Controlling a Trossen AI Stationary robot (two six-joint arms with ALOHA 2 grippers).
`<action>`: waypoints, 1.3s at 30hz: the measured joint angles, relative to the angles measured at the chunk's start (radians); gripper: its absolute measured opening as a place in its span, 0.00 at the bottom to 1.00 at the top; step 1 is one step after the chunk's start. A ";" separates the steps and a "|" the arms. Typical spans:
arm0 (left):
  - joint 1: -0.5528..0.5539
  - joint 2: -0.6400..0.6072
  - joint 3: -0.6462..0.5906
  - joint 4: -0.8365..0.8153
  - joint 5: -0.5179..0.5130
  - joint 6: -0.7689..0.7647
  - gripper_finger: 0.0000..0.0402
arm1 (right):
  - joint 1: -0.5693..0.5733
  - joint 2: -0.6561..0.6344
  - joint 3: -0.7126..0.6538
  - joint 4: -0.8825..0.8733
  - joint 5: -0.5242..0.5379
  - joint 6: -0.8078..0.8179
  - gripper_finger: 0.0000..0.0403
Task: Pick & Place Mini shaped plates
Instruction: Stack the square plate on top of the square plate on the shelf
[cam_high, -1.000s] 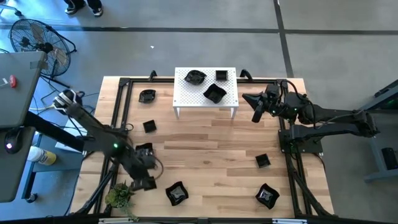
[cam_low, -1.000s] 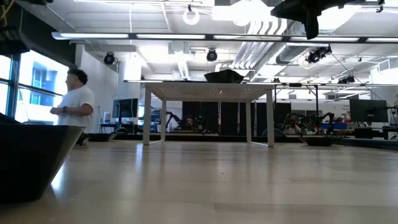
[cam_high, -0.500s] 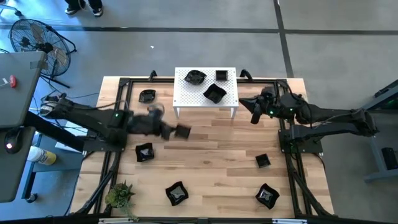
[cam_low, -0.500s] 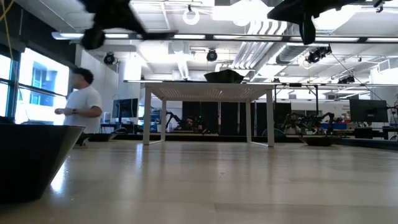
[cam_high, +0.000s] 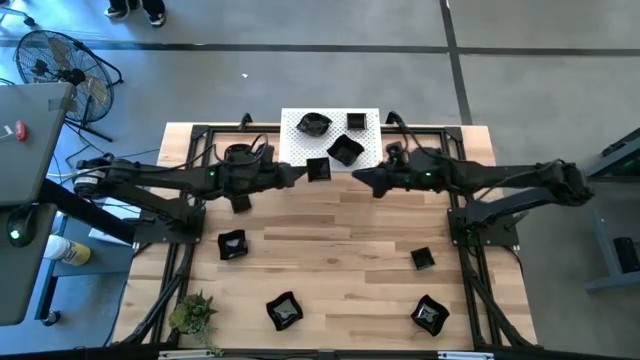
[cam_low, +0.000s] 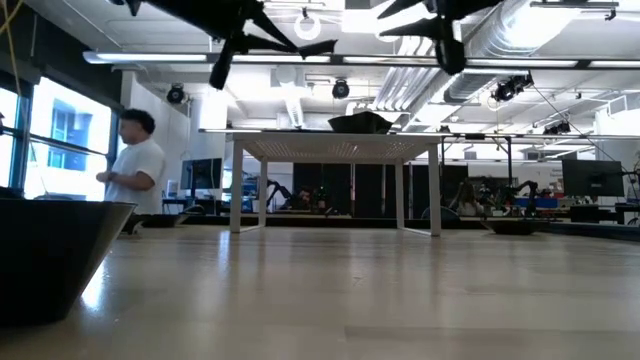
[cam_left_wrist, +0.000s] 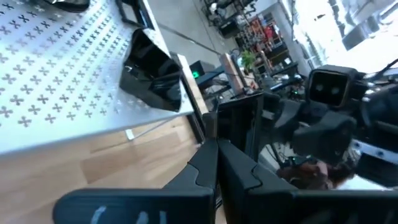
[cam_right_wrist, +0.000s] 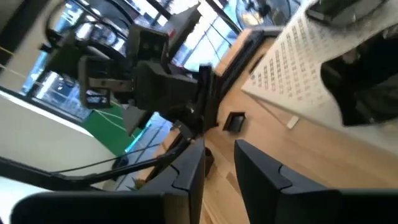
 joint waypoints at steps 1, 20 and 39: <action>0.003 0.006 0.000 0.003 0.002 0.000 0.00 | 0.000 0.024 0.016 -0.004 0.000 0.008 0.21; 0.010 0.020 0.000 0.030 0.025 0.000 0.00 | -0.039 0.240 0.209 -0.072 -0.047 0.026 0.17; 0.010 0.019 0.000 0.060 0.059 0.035 0.00 | -0.039 0.243 0.208 -0.078 -0.009 0.015 0.01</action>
